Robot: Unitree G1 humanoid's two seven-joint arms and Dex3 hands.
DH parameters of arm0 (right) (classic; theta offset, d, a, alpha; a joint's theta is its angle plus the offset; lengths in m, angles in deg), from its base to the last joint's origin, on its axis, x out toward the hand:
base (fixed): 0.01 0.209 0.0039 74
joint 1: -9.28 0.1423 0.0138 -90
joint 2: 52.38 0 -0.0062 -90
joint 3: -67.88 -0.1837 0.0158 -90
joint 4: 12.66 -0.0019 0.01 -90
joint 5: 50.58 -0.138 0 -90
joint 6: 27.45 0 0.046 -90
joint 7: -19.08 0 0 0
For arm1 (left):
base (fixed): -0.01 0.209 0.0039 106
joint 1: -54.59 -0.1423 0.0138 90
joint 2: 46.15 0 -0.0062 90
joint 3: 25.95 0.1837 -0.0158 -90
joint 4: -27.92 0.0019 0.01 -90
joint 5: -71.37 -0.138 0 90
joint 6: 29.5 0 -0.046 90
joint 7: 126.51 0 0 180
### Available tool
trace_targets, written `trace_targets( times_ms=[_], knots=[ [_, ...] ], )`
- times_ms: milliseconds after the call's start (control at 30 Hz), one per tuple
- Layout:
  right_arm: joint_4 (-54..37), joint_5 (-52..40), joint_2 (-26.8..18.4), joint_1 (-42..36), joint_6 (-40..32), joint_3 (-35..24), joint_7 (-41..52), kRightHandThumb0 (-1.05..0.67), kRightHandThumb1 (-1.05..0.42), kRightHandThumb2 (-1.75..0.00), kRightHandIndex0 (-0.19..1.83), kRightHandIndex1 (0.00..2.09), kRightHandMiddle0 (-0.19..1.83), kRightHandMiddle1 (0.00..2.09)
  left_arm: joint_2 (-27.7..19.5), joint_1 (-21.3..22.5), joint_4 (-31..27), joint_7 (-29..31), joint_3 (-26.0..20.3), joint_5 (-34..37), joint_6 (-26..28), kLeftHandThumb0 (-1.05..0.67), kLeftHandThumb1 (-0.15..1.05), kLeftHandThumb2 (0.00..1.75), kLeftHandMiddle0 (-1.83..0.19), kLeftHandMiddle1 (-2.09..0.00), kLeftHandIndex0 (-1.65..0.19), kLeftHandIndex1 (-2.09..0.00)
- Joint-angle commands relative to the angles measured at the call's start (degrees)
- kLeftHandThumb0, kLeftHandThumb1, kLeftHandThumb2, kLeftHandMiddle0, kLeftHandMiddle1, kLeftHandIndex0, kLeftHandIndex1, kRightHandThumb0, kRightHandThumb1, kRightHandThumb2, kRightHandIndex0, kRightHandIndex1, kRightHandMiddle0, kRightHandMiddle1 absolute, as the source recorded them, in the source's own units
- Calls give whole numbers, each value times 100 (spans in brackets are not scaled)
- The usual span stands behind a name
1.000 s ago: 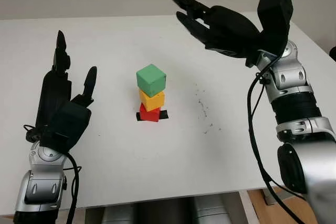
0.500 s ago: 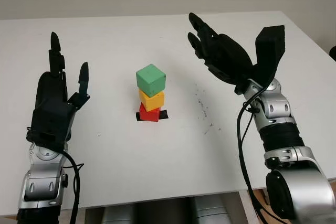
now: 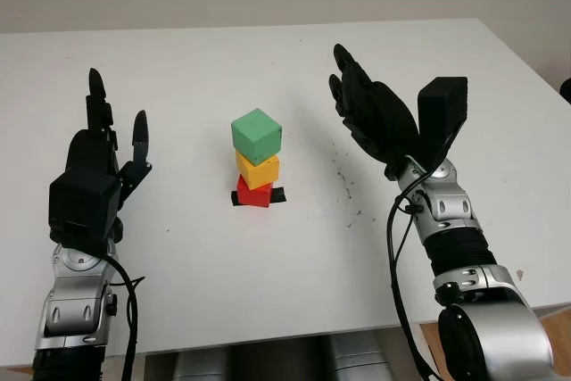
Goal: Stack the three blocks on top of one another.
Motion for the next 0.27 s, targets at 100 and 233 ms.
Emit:
trace_targets(
  times_ms=[100,233],
  knots=[
    [-167,31,127,-170,133,3,-118,-87,-105,-78,-19,0,-19,0,8,-111,-44,45,22,-23,-112,-71,105,69,19,-4,16,-4],
    [-427,40,201,-362,84,48,-196,-86,-105,-78,-19,0,-19,0,45,-196,-194,66,60,-30,-33,-71,105,69,19,-5,17,-4]
  ],
)
